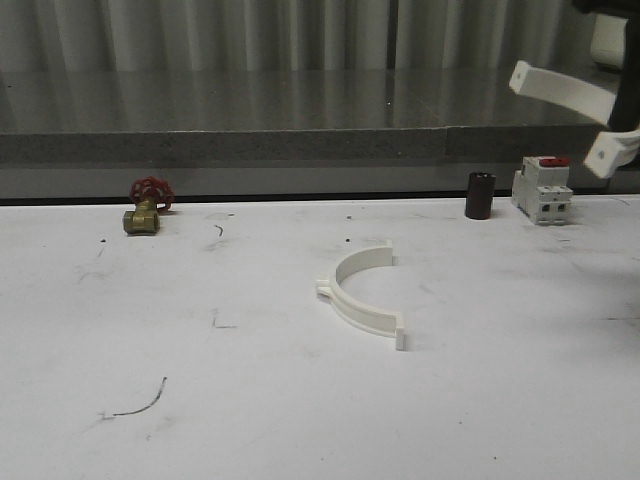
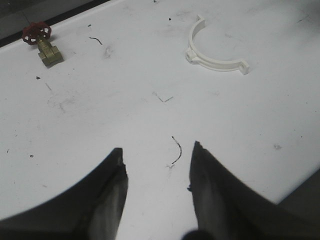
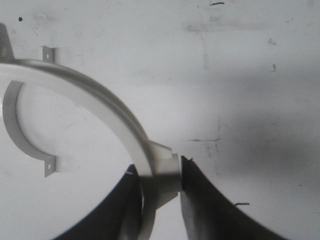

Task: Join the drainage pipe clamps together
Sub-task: 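Carry the clamp half toward the placed half and lower it, then press the held half against the placed half to close the ring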

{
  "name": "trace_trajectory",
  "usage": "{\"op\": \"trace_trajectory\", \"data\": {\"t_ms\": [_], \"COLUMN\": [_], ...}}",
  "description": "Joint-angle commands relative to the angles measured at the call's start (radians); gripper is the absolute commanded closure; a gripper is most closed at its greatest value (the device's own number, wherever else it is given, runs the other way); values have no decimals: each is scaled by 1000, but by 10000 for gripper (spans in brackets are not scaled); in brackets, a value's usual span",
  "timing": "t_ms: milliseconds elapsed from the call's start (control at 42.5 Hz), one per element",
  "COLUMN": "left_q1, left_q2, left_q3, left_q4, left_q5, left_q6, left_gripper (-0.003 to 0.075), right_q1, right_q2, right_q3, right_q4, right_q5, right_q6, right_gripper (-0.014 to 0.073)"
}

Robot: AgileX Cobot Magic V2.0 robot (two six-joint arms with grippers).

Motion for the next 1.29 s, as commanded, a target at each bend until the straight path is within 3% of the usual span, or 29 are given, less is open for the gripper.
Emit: {"op": "trace_trajectory", "data": {"t_ms": [0, 400, 1270], "left_q1": [2, 2, 2], "left_q2": [-1, -1, -1], "left_q3": [-27, -27, -27], "left_q4": [-7, -7, -7], "left_q5": [-71, -71, -71], "left_q6": [-3, -3, -3], "left_gripper": [426, 426, 426], "right_q1": [65, 230, 303], "right_q2": [5, 172, 319], "right_q3": [-25, -25, -26], "right_q4": [-45, -216, -173], "right_q5": [-53, -125, -229], "right_q6": [109, 444, 511], "right_gripper": [378, 377, 377]}}
